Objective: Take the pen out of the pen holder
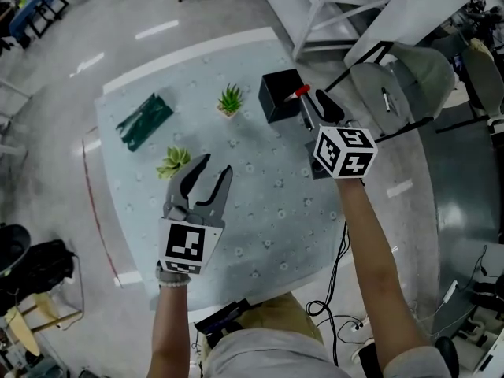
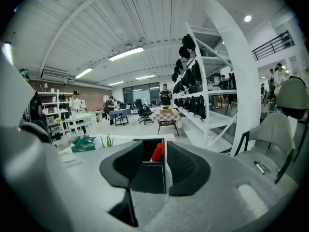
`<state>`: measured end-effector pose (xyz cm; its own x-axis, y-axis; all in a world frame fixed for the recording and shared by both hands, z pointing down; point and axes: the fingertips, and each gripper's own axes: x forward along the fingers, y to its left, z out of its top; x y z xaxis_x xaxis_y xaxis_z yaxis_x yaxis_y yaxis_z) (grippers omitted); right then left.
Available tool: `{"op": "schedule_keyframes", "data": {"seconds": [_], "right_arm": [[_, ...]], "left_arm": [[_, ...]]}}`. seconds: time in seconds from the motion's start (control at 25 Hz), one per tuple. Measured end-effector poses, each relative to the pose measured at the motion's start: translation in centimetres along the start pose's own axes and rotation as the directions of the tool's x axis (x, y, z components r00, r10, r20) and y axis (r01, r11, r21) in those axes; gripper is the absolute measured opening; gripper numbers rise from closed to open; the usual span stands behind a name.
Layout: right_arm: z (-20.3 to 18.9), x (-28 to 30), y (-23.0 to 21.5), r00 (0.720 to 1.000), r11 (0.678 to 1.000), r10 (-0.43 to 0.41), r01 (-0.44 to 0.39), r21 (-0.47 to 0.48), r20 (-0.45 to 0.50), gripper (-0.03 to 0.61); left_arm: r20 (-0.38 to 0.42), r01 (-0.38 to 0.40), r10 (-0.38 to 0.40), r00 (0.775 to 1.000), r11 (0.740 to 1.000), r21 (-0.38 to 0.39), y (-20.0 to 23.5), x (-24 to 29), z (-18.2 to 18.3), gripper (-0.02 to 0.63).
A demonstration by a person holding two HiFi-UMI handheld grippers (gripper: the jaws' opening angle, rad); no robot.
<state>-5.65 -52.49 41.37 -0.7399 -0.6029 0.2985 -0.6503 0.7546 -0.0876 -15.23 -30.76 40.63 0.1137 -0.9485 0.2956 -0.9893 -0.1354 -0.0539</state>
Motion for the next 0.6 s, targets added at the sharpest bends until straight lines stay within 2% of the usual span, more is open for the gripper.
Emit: {"op": "schedule_keyframes", "data": {"seconds": [0.4,0.52,0.6], "right_arm": [[-1.1,3.0,-0.9,0.998,0.999,0.031,-0.031,0.009,-0.053,0.144],[-1.2,3.6,-0.7,0.997,0.999,0.035,-0.037,-0.029,-0.07,0.095],[-1.2,3.6,-0.6,0.996,0.998,0.037,-0.04,-0.043,-0.075,0.092]], "left_arm": [[-0.016,-0.005,0.005,1.0,1.0,0.002,0.1,0.6,-0.5,0.157],[-0.018,-0.009,0.009,1.0,1.0,0.001,0.3,0.7,-0.7,0.157],[-0.018,-0.01,0.01,1.0,1.0,-0.001,0.4,0.7,-0.7,0.158]]}}
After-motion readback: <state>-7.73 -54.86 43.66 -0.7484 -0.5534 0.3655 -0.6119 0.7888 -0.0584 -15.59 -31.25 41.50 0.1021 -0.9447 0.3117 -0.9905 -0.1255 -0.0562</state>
